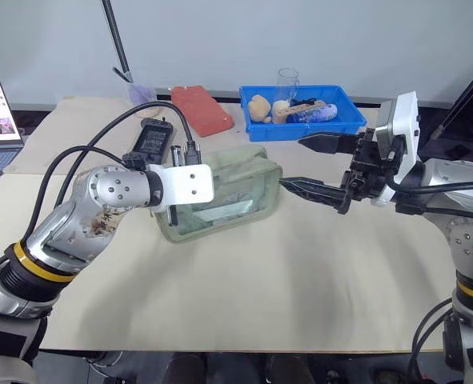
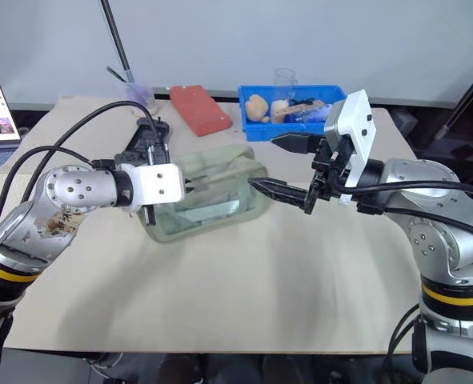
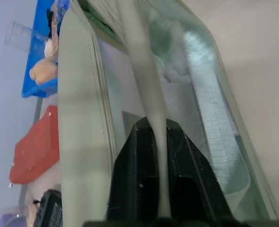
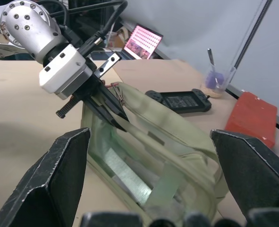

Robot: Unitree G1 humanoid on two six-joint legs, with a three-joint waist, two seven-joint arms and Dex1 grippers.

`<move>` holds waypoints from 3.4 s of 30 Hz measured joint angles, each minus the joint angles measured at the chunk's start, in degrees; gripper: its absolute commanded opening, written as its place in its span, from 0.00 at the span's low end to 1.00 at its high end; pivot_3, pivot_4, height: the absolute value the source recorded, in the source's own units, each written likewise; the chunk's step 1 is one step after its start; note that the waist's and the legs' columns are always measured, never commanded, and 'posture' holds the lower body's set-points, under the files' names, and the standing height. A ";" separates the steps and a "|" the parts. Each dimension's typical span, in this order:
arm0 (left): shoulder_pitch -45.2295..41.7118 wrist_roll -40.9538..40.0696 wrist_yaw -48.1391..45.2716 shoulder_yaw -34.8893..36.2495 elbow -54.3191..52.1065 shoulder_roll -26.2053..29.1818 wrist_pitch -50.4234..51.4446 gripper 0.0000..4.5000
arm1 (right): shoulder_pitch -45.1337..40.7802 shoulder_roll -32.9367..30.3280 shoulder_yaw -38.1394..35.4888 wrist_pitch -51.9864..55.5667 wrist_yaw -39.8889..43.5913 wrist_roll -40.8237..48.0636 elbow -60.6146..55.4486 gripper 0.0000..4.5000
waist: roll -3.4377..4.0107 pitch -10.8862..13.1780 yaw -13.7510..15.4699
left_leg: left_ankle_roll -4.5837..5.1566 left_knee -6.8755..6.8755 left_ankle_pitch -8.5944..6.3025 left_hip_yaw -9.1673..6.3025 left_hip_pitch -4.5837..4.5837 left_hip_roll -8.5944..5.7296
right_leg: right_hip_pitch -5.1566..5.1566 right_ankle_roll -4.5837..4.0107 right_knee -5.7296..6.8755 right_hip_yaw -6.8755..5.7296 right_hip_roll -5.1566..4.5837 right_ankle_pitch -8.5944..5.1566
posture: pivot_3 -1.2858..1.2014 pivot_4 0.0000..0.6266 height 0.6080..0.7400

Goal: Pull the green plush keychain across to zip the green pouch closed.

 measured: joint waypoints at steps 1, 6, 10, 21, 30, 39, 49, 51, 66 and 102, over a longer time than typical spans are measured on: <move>0.01 0.11 -0.63 0.29 0.82 -0.36 -1.69 0.01 | 0.54 -0.02 0.01 -0.03 -0.20 -0.21 -0.04 1.00 | 0.00 0.00 0.01 | 0.00 0.01 0.00 -0.01 0.00 0.00 | 0.00 0.00 0.00 0.00 0.00 0.00 | 0.52 0.24 1.00; -0.04 -0.89 -6.05 2.36 9.67 -2.18 -19.42 0.01 | 0.99 -1.64 0.48 -1.57 0.02 -3.22 0.32 1.00 | 0.00 0.00 0.04 | 0.00 0.07 0.00 0.01 -0.04 0.00 | 0.00 0.01 0.00 0.00 -0.01 0.02 | 0.52 0.24 1.00; -1.74 -1.33 -9.62 3.14 16.74 -3.36 -29.10 0.01 | 0.99 -2.95 1.45 -3.07 1.79 -5.06 1.31 1.00 | 0.00 0.00 0.02 | 0.01 0.09 0.00 0.01 -0.05 0.00 | 0.00 0.02 0.00 0.00 0.00 0.02 | 0.52 0.24 1.00; -3.23 -2.40 -12.45 6.55 25.76 -8.47 -39.51 0.47 | 2.76 -4.81 4.93 -5.40 5.31 -8.59 1.59 1.00 | 0.00 0.00 0.01 | 0.01 0.15 0.00 0.00 -0.12 0.01 | 0.00 0.20 0.01 0.00 0.00 0.12 | 0.52 0.24 1.00; -7.04 -27.53 -17.72 14.49 13.70 -11.61 -13.14 1.00 | 3.35 -4.13 10.10 -14.93 8.31 -17.67 8.54 0.94 | 0.00 0.00 -0.08 | 0.01 0.23 0.01 -0.05 -0.14 0.01 | -0.01 0.45 0.06 0.00 0.04 0.22 | 0.52 0.24 1.00; -2.37 -33.85 -16.59 17.37 5.31 -7.91 1.38 1.00 | 2.86 -2.63 12.26 -19.62 11.80 -20.73 14.21 0.27 | 0.00 0.00 -0.17 | 0.01 0.23 0.01 -0.08 -0.04 0.02 | 0.00 0.47 0.17 0.00 0.08 0.12 | 0.52 0.24 1.00; 11.08 -32.34 -10.95 32.67 8.46 2.96 6.97 1.00 | 1.47 -0.62 13.64 -24.38 13.87 -23.24 17.18 0.00 | 0.01 0.00 -0.45 | 0.00 0.16 0.01 0.01 0.05 0.06 | -0.07 0.16 0.31 -0.01 0.05 -0.06 | 0.52 0.24 1.00; 15.93 -31.21 -9.55 34.20 8.14 2.97 6.46 1.00 | 1.42 -0.60 13.67 -24.89 14.56 -23.47 17.23 0.00 | 0.01 0.00 -0.17 | -0.01 0.16 0.00 0.05 0.05 0.05 | -0.08 0.04 0.33 0.00 0.00 -0.04 | 0.52 0.24 1.00; 19.30 -24.56 -5.17 31.93 12.39 -2.11 1.59 0.05 | 1.20 0.61 13.67 -25.68 15.22 -23.56 18.19 0.00 | -0.02 0.01 -0.02 | -0.09 0.18 0.05 0.10 0.04 0.06 | -0.22 -0.05 0.54 -0.01 -0.01 -0.04 | 0.52 0.24 1.00; 0.45 -19.36 -18.38 21.58 19.55 0.58 -4.07 0.99 | 1.23 1.41 13.44 -24.73 13.74 -23.55 17.77 0.00 | -0.05 0.03 -0.45 | -0.08 0.19 0.06 0.03 0.02 0.06 | -0.25 0.12 0.65 0.05 0.09 -0.01 | 0.52 0.24 1.00</move>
